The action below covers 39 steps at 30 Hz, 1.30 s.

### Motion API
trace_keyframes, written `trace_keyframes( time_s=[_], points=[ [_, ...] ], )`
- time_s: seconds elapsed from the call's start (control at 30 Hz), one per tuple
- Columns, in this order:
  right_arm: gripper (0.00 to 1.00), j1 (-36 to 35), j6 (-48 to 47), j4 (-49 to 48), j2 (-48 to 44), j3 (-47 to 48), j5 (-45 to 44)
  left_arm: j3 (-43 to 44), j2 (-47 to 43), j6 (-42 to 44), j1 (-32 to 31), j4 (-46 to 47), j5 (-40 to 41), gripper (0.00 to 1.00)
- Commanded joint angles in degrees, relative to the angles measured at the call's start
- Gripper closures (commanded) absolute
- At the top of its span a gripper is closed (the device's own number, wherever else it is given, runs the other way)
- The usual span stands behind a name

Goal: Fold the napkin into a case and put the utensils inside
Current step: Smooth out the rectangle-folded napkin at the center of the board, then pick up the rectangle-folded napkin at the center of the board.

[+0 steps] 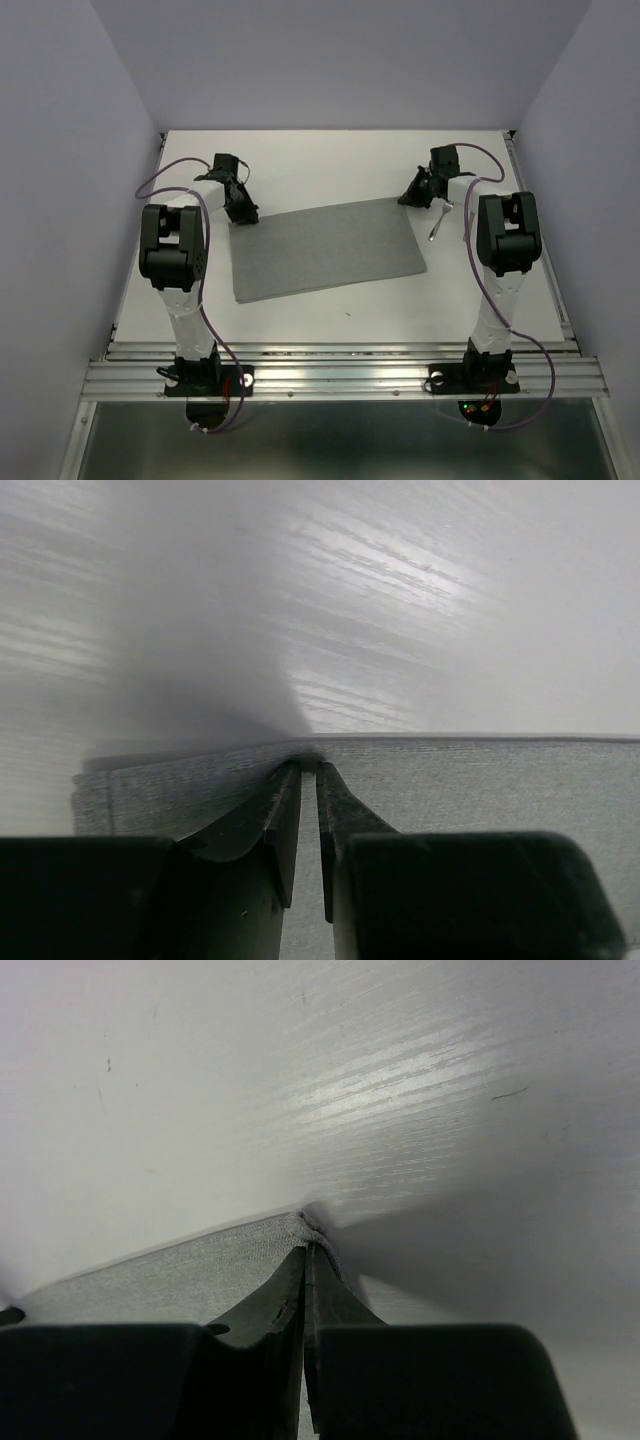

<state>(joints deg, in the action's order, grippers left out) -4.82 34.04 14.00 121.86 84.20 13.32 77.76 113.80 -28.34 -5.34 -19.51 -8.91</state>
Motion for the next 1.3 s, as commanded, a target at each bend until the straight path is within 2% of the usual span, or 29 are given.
trace_keyframes(
  time_s=[0.0,0.33,0.83,0.87,0.93,0.97,1.03,1.07,1.17,1.27],
  points=[
    [0.96,0.95,-1.61,2.08,-0.57,-2.2,-3.13,-2.43,-3.93,0.91,2.0,-2.73,4.25,0.75],
    [0.96,0.95,-1.61,2.08,-0.49,-2.29,-3.3,-4.01,-7.18,2.06,6.56,-3.87,6.09,0.75],
    [0.95,0.95,-1.87,2.26,-3.03,-2.03,-0.58,-5.86,-8.67,1.35,6.66,-1.94,4.86,0.75],
    [0.95,0.95,-1.79,2.7,-3.47,-1.5,-0.66,-5.6,-9.29,1.27,6.31,-2.2,5.39,0.75],
    [0.94,0.95,-2.31,4.45,-5.14,-0.45,-0.84,-2.71,-11.13,1.18,3.08,-4.74,11.78,0.75],
    [0.93,0.95,-2.49,4.54,-6.01,-0.53,-0.93,-1.39,-11.58,1.35,1.75,-5.53,13.46,0.74],
    [0.74,0.95,-2.84,4.63,-9.18,-0.97,-1.98,3.0,-11.93,1.44,-1.94,-7.82,15.76,0.74],
    [0.57,0.95,-2.93,4.98,-10.23,-1.58,-4.07,5.97,-11.76,1.62,-3.17,-8.44,16.02,0.74],
    [0.46,0.95,-4.16,6.74,-13.66,-2.81,-8.2,10.38,-9.57,1.62,-8.18,-10.46,15.68,0.74],
    [0.44,0.95,-5.21,8.06,-16.04,-6.15,-9.63,15.05,-6.05,1.09,-13.18,-11.26,12.87,0.74]
  ],
)
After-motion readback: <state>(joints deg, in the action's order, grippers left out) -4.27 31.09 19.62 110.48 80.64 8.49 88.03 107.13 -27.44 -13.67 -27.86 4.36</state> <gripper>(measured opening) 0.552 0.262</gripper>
